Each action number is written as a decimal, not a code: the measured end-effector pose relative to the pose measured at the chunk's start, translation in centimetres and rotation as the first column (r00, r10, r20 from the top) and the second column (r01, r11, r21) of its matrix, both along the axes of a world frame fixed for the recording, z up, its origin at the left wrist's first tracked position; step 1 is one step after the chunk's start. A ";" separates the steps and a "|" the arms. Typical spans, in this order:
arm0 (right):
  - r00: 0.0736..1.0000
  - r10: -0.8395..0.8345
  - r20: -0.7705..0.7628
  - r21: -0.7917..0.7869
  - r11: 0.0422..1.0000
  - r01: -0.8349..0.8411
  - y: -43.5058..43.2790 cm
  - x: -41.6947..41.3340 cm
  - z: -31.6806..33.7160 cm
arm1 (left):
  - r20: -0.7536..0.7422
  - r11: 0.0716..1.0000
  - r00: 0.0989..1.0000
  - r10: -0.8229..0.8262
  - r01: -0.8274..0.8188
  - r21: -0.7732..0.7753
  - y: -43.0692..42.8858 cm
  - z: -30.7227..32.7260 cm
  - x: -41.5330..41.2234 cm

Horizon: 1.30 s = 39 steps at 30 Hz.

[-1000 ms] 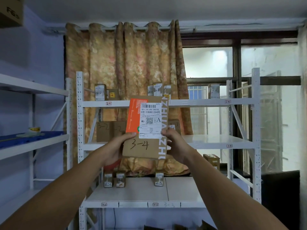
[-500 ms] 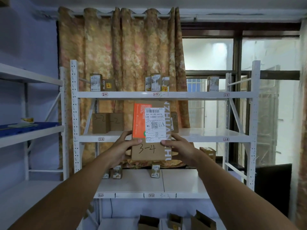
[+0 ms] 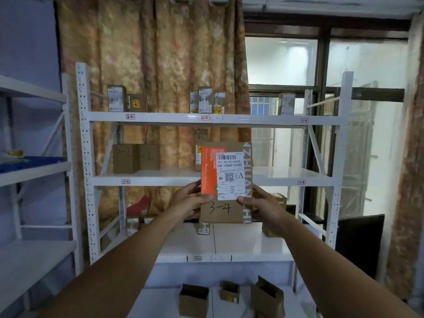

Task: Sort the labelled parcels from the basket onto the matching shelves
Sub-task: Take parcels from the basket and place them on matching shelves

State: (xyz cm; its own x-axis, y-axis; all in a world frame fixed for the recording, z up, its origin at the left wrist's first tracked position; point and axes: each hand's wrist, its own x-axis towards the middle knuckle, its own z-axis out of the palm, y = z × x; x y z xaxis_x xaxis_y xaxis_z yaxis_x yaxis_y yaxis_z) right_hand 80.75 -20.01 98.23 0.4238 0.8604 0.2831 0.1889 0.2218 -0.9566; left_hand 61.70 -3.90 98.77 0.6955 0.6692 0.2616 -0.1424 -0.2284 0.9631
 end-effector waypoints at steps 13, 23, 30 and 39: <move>0.921 -0.389 -0.005 0.067 0.919 0.388 -9.6 14.9 -1.8 | -0.018 0.939 0.995 0.100 -0.088 0.332 -8.4 -1.5 20.2; 0.777 -0.629 -0.040 0.105 0.770 0.629 -5.6 28.5 -2.3 | 0.055 0.943 0.983 0.173 -0.182 0.279 -8.8 -1.1 34.7; 0.727 -0.686 0.021 0.123 0.723 0.679 3.3 39.7 -1.9 | 0.003 0.959 0.993 0.118 -0.115 0.260 -1.3 -1.1 45.7; 0.744 -0.659 0.108 0.126 0.752 0.647 12.7 52.2 -0.8 | -0.033 0.974 0.995 0.091 -0.082 0.213 8.0 -0.3 58.1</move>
State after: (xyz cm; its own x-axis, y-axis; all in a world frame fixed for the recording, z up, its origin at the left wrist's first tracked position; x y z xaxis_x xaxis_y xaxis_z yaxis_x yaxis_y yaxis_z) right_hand 132.95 -7.30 97.47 0.8257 0.3607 0.4336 0.4414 0.0655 -0.8949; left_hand 119.75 4.13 98.46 0.6510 0.6596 0.3755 -0.0739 -0.4372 0.8963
